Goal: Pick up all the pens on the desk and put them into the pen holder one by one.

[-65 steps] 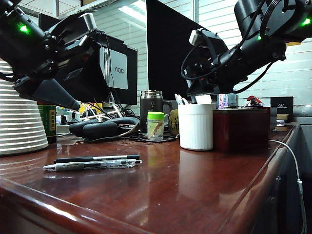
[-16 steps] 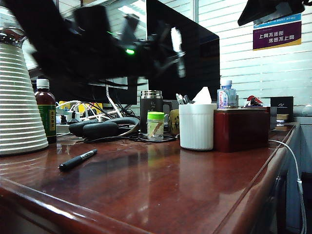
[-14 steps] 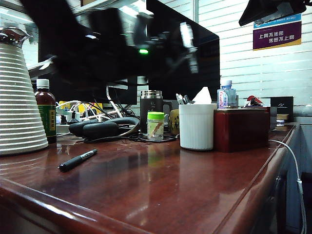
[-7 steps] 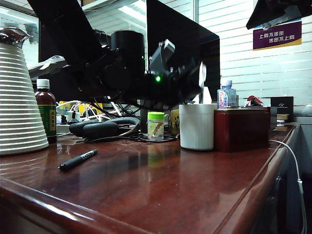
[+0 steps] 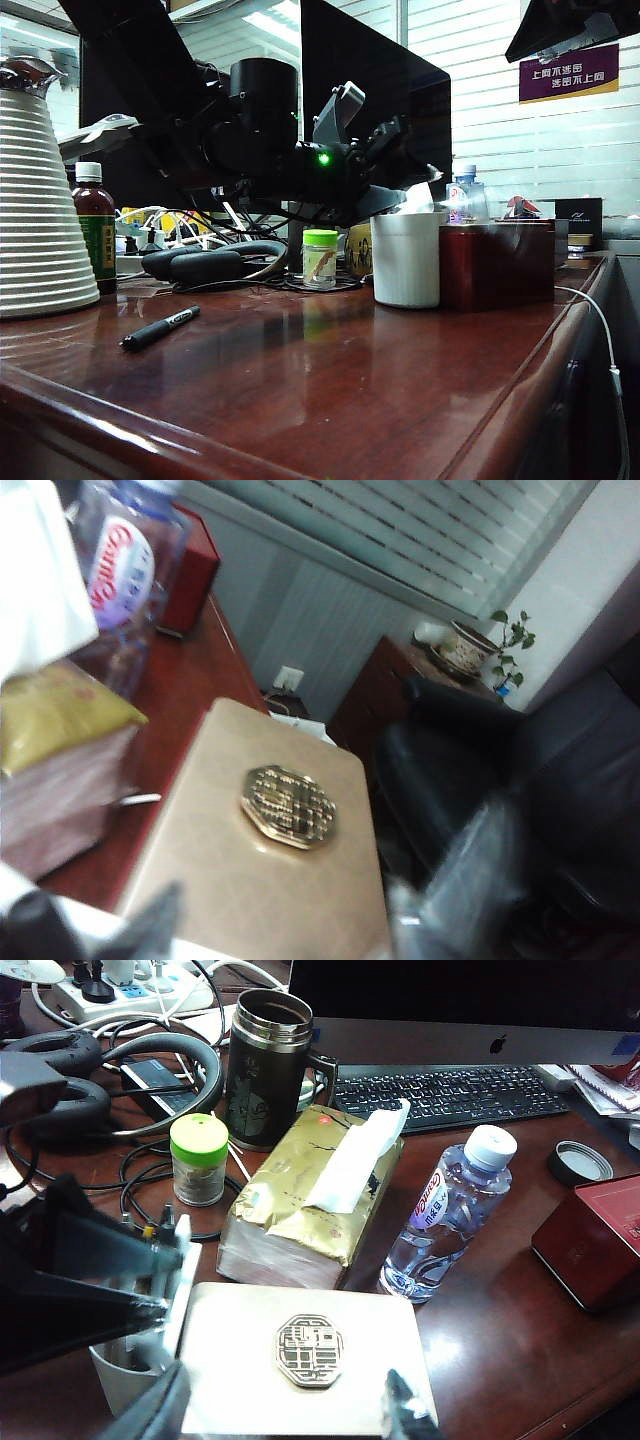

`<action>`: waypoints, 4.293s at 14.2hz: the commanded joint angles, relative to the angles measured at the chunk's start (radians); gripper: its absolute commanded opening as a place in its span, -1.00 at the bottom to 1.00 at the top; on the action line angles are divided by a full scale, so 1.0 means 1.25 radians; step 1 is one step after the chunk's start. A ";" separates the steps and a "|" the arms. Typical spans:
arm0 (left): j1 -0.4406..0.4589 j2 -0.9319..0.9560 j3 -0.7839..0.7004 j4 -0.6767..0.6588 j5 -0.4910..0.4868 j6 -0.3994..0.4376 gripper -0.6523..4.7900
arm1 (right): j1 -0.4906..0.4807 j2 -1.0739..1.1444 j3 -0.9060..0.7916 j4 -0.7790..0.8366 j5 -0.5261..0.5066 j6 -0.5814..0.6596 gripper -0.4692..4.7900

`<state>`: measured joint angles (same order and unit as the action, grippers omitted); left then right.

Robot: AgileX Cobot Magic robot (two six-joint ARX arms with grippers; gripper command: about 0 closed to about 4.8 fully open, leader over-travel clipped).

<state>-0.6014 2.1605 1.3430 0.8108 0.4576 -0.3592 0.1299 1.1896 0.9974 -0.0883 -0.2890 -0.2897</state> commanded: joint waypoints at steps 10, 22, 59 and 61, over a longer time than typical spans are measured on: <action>0.024 -0.328 -0.005 -0.463 0.108 0.187 0.65 | 0.000 -0.004 0.002 -0.140 -0.005 -0.081 0.14; 0.038 -0.289 -0.005 -1.282 -0.518 0.100 0.99 | 0.016 0.042 -0.003 -0.116 -0.077 -0.059 0.14; 0.045 -0.235 0.000 -0.221 -0.077 0.045 -0.78 | 0.014 0.042 -0.002 -0.059 -0.045 -0.060 0.14; 0.037 -0.166 0.000 -0.098 -0.055 0.032 -0.78 | 0.009 0.042 -0.001 -0.042 -0.037 -0.060 0.14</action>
<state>-0.5461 1.9369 1.3430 0.5827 0.3653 -0.3107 0.1452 1.2465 0.9913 -0.1696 -0.3363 -0.3672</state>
